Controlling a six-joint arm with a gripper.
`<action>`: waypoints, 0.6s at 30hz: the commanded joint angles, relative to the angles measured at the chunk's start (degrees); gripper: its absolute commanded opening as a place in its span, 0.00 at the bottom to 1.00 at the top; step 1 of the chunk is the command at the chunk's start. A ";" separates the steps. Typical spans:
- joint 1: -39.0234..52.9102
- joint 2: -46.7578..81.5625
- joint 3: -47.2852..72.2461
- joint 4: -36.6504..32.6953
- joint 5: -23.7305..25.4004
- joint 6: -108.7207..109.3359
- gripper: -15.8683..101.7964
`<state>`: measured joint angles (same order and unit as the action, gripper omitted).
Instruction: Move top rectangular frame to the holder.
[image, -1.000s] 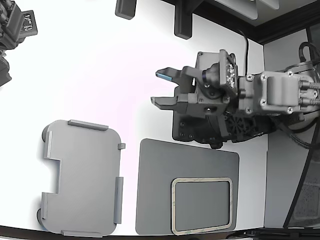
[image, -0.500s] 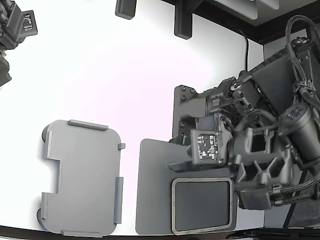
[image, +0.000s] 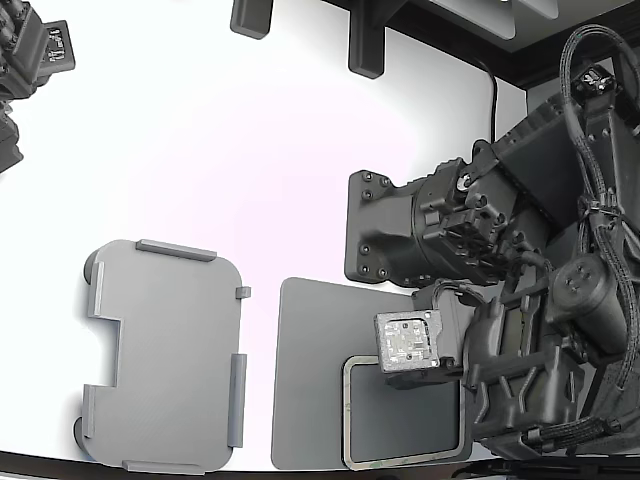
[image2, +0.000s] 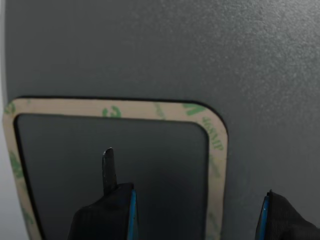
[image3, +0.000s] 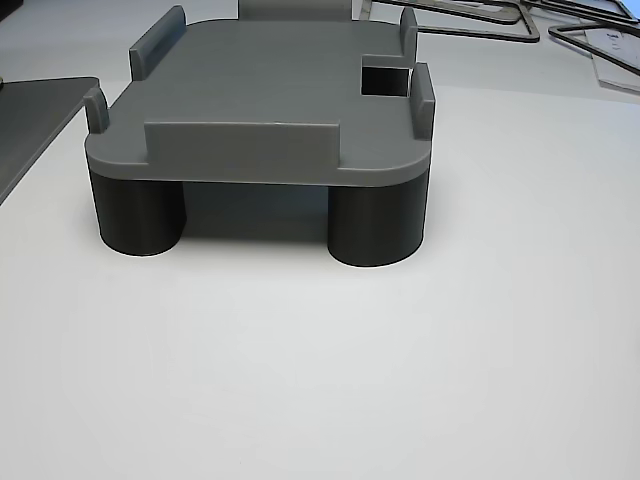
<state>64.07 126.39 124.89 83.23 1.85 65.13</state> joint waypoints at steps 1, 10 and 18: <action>2.02 0.00 -0.97 -0.53 0.26 3.60 0.98; 9.40 -3.08 5.36 -6.42 4.22 10.99 0.98; 10.99 -4.75 6.42 -6.77 4.13 10.02 0.98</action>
<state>75.41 121.03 132.45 76.55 5.98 75.41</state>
